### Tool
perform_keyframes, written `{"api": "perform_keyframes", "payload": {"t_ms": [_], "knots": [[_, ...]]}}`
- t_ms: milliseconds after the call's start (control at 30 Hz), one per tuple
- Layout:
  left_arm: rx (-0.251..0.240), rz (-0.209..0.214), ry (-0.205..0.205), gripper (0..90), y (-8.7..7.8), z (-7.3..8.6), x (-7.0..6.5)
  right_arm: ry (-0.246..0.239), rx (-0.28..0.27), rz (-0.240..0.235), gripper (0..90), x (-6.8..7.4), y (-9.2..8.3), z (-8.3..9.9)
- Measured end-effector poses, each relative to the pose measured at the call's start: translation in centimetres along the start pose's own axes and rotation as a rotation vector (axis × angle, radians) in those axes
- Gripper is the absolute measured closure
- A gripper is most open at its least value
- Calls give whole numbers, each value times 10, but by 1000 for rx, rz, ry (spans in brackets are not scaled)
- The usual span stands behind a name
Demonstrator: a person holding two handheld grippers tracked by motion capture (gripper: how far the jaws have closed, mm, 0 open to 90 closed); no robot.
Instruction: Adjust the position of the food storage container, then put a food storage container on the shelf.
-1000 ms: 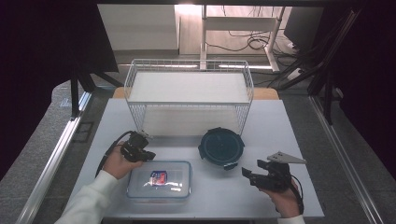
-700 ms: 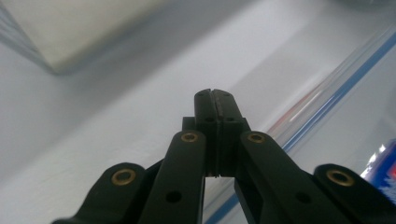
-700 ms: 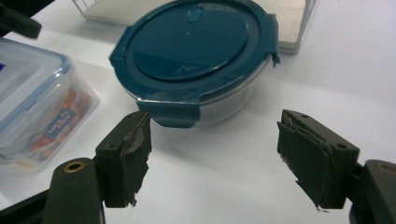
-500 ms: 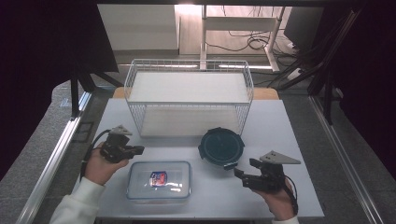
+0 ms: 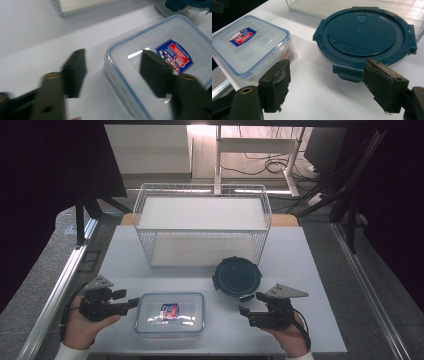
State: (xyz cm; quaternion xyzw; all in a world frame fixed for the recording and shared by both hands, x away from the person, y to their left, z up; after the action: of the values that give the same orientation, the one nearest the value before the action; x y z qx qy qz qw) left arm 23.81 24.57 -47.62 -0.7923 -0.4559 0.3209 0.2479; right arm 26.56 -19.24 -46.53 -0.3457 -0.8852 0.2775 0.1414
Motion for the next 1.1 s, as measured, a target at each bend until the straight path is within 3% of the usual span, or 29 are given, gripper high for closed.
{"api": "perform_keyframes", "payload": {"t_ms": [67, 167, 467, 567, 700, 800, 1100], "knots": [[-6, -12, -16, 254, -1, 2, 1, 0, -7, -3, 222, 0, 0, 0], [-15, -25, -44, 215, -1, 4, 3, 0, -1, -14, 221, 1, 2, 0], [-47, -29, -53, 175, -15, 5, 8, -20, -13, -36, 202, 6, 6, -3], [-41, -34, -52, 163, -15, 7, 8, -39, -4, -41, 200, 10, 9, -2], [-23, -16, -36, 163, -12, 8, 3, -13, -4, -42, 189, 14, 11, -4], [-10, 0, -35, 153, -9, 9, 2, -20, 23, -34, 180, 18, 14, -4], [-2, 17, -121, 106, 1, 17, 6, 11, 31, -49, 175, 26, 19, -7]]}}
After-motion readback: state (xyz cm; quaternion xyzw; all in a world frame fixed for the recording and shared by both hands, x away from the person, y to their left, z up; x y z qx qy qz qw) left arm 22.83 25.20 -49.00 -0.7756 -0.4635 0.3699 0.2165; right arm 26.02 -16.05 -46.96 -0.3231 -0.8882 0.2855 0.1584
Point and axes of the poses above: each handheld gripper's, and its own axes: y roughly forward along the jaws, z roughly out of its underside, x roughly to its left, the point moved 3 cm from there along y, roughly forward along the jaws, and after that the axes turned 6 degrees about -y, right-handed, at the moved point
